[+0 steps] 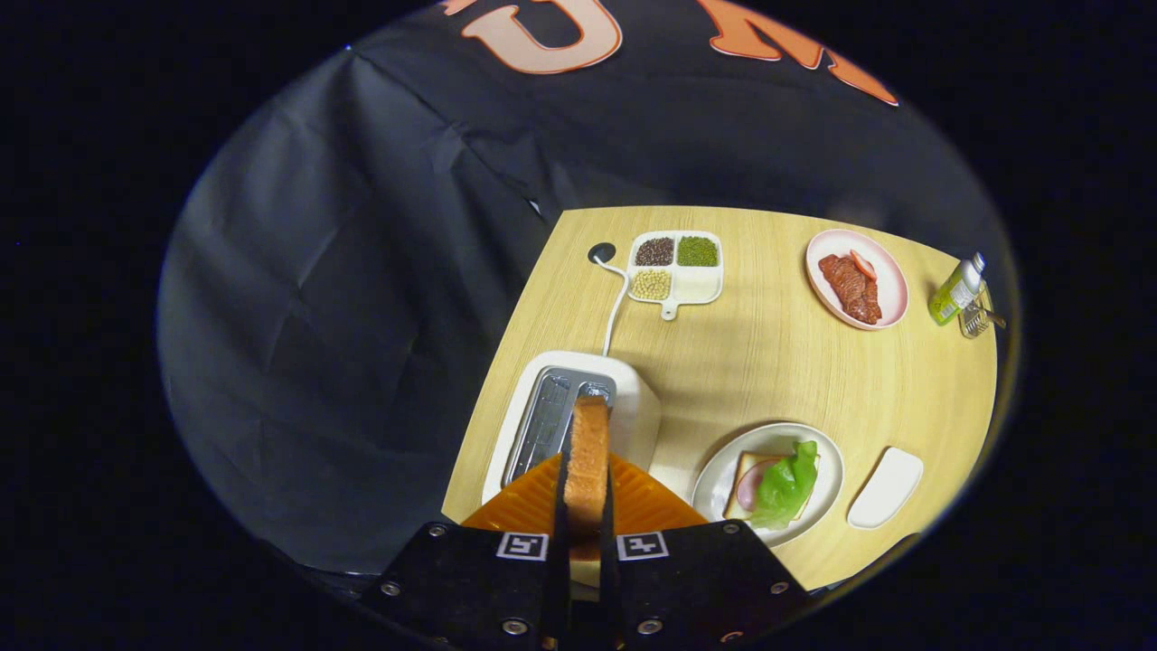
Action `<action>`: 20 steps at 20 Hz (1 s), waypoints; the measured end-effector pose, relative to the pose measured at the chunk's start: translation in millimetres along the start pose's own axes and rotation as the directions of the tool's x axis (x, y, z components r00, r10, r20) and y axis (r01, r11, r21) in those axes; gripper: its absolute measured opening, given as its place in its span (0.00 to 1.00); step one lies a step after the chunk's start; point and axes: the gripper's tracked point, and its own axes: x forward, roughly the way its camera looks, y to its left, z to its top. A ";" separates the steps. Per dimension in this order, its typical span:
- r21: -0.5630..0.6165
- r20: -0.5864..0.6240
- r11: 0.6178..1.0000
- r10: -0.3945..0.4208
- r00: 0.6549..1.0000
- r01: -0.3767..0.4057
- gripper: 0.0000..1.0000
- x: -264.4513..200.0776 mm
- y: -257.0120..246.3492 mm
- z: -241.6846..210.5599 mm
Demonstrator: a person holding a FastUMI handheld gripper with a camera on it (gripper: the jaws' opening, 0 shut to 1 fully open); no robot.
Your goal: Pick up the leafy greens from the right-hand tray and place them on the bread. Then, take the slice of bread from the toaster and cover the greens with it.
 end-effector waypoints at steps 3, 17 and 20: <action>0.032 0.028 0.999 0.029 0.999 -0.030 0.13 -14.3 -20.0 -2.7; 0.217 0.066 0.959 0.171 0.983 -0.181 0.13 -14.0 -134.2 -62.2; 0.238 0.112 0.936 0.238 0.965 -0.259 0.13 0.6 -155.4 -67.7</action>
